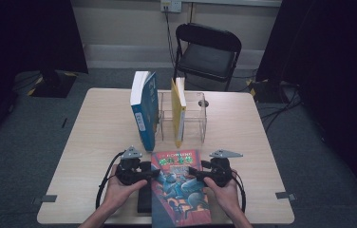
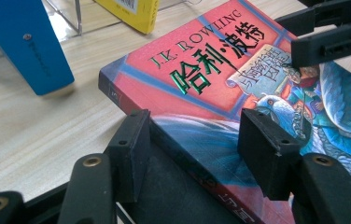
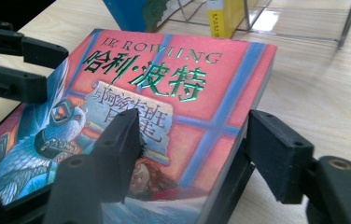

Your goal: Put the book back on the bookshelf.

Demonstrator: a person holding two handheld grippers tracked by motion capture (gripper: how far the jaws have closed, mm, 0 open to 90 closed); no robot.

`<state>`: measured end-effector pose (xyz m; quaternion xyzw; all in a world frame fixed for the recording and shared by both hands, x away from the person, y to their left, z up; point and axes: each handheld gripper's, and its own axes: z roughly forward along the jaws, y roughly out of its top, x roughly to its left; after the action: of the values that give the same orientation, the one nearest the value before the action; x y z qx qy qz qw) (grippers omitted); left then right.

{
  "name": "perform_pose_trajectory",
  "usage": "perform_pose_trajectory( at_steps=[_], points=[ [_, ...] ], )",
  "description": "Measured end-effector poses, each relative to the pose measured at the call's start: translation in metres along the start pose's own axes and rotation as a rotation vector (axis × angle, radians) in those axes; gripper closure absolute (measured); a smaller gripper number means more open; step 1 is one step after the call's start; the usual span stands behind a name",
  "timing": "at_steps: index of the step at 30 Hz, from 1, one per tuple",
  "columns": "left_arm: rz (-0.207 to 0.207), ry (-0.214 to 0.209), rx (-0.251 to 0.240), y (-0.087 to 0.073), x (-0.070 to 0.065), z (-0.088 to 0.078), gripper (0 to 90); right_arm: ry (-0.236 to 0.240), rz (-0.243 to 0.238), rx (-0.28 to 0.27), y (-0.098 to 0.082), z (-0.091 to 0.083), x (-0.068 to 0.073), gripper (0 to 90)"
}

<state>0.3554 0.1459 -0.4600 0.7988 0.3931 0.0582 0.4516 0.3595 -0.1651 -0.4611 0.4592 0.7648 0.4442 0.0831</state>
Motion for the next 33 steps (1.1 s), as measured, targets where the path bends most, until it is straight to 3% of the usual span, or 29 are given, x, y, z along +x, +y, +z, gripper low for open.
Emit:
perform_pose_trajectory(
  at_steps=[3,9,19,21,22,24,28,33],
  points=[
    [0.028,0.014,-0.004,0.0,-0.003,0.0,44.1,-0.013,0.006,-0.017,0.001,-0.003,0.0,45.0],
    [0.03,0.009,0.006,-0.001,-0.004,-0.001,42.1,-0.021,0.012,-0.025,0.001,-0.006,0.004,46.8],
    [0.034,0.01,0.004,-0.001,-0.005,-0.001,42.2,-0.005,0.007,-0.043,-0.002,-0.017,0.012,47.1],
    [0.031,0.006,0.002,-0.001,-0.005,-0.001,42.1,0.009,-0.003,-0.045,-0.004,-0.019,0.018,49.2],
    [0.029,0.007,0.001,-0.001,-0.005,-0.001,42.1,0.036,-0.014,-0.019,-0.006,-0.016,0.022,51.6],
    [0.029,0.008,0.003,-0.001,-0.005,-0.001,42.1,0.003,-0.025,-0.022,-0.009,-0.014,0.025,50.4],
    [0.029,0.002,0.003,-0.002,-0.004,-0.001,41.9,0.041,0.0,-0.012,-0.008,-0.016,0.019,50.3],
    [0.011,-0.008,-0.002,-0.003,-0.003,-0.001,41.6,0.066,-0.011,0.0,-0.01,-0.019,0.019,49.6]
  ],
)
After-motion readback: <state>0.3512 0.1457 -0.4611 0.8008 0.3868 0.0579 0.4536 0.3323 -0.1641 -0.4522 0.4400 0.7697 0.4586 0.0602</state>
